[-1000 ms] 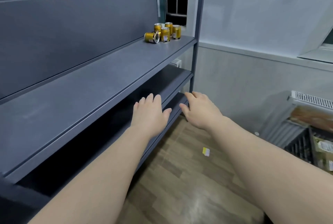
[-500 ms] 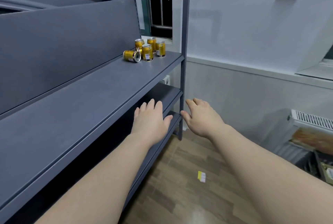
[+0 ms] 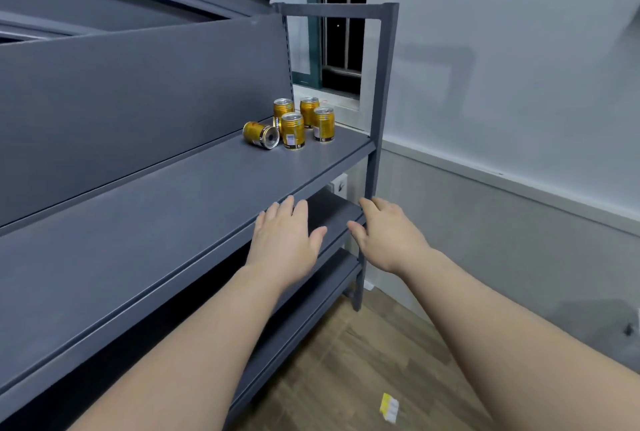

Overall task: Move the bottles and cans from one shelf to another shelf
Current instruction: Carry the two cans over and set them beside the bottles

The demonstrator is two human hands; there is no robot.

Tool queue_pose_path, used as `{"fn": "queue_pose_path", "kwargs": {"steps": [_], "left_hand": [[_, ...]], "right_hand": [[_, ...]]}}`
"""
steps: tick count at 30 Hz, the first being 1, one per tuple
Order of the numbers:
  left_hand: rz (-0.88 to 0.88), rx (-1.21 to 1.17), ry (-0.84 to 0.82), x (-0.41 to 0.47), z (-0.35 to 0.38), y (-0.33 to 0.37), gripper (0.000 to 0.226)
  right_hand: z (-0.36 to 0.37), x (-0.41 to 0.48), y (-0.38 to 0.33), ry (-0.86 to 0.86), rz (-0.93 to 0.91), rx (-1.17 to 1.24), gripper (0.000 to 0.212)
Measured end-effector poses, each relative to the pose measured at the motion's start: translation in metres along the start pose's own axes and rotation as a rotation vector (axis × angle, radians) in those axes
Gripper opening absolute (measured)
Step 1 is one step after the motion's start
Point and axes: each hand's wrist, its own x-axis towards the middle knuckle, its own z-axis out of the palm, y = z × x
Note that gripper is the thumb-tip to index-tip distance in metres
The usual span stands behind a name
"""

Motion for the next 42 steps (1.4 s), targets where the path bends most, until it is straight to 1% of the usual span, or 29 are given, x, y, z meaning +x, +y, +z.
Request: {"fn": "queue_pose_path", "kwargs": {"steps": [6, 11, 20, 25, 29, 31, 35, 38, 42], "left_hand": [[-0.076, -0.008, -0.006, 0.072, 0.011, -0.028, 0.064], [-0.125, -0.041, 0.004, 0.142, 0.011, -0.063, 0.063], [-0.173, -0.049, 0.007, 0.240, 0.014, -0.117, 0.064], [-0.265, -0.118, 0.020, 0.279, 0.023, -0.132, 0.060], [-0.380, -0.245, 0.037, 0.306, 0.031, -0.141, 0.051], [-0.418, -0.294, 0.061, 0.318, 0.034, -0.142, 0.049], [-0.513, -0.397, 0.110, 0.346, 0.037, -0.143, 0.056], [-0.610, -0.488, 0.157, 0.366, 0.036, -0.144, 0.062], [-0.750, -0.587, 0.190, 0.391, 0.042, -0.154, 0.074]], "right_hand": [[0.009, 0.083, -0.001, -0.022, -0.059, 0.009, 0.054], [0.011, 0.159, -0.014, -0.012, -0.058, 0.017, 0.062], [0.020, 0.271, -0.039, -0.049, -0.070, 0.043, 0.067], [0.026, 0.320, -0.042, -0.052, -0.043, 0.189, 0.078], [0.033, 0.355, -0.039, -0.030, 0.000, 0.378, 0.088], [0.038, 0.370, -0.037, -0.014, 0.007, 0.463, 0.090], [0.041, 0.396, -0.035, -0.016, 0.008, 0.562, 0.097], [0.044, 0.410, -0.036, -0.003, -0.005, 0.627, 0.098], [0.048, 0.420, -0.037, 0.010, -0.029, 0.659, 0.092]]}}
